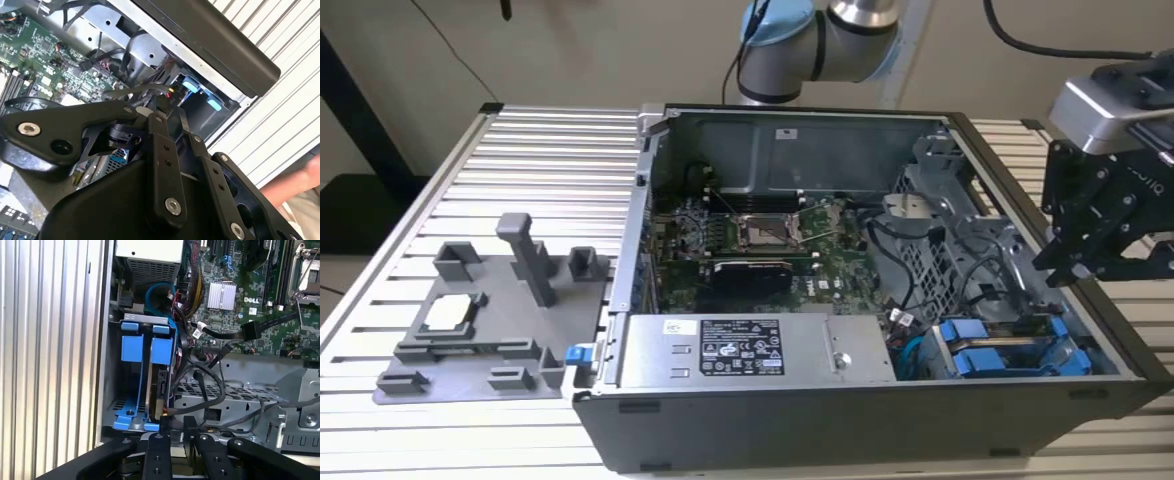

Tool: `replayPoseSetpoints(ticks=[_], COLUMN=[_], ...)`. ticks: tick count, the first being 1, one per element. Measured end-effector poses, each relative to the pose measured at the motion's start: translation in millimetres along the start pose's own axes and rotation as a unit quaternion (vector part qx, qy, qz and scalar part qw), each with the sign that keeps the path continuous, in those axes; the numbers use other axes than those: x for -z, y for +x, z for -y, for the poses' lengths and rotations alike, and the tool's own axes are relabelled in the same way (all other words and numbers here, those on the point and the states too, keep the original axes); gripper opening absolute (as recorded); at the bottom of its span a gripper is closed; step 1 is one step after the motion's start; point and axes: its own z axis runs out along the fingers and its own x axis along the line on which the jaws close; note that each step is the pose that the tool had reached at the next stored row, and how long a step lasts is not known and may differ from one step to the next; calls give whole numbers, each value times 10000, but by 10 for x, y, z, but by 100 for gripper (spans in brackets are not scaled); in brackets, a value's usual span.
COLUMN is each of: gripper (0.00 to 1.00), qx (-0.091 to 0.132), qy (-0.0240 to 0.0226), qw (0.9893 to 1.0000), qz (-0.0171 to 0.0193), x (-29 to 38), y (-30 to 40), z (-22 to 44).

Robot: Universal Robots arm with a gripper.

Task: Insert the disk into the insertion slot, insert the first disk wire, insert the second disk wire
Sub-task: 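Insert the first disk wire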

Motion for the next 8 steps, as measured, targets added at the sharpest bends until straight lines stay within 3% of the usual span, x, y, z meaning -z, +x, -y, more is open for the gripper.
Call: replayPoseSetpoints(ticks=[8], gripper=[26], qx=[-1], qy=[0], qw=[10000], qz=[0], x=[-13], y=[-243], z=[20])
